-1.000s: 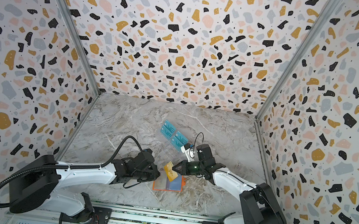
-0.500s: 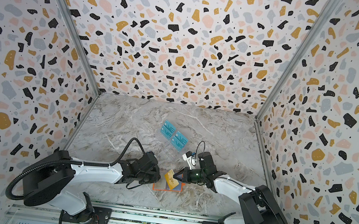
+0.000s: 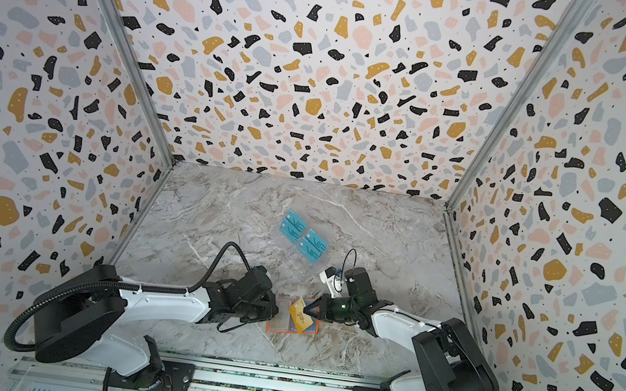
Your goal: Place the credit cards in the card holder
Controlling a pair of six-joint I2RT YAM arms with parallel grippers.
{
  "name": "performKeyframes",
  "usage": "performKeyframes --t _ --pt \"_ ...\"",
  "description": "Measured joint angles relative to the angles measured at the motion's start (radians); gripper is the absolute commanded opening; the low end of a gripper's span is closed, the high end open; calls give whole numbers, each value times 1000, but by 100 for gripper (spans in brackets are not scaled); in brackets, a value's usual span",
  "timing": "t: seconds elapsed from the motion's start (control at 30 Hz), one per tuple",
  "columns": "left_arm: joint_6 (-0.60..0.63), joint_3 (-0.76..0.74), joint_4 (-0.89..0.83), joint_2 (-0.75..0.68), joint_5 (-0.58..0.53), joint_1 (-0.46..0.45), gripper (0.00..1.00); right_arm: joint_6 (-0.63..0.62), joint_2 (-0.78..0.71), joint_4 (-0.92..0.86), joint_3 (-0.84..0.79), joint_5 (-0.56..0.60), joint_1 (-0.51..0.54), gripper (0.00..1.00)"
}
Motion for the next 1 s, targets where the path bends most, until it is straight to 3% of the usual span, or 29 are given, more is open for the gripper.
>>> performKeyframes --t 1.0 --pt "2 -6 12 0 0 0 12 40 69 76 -7 7 12 0"
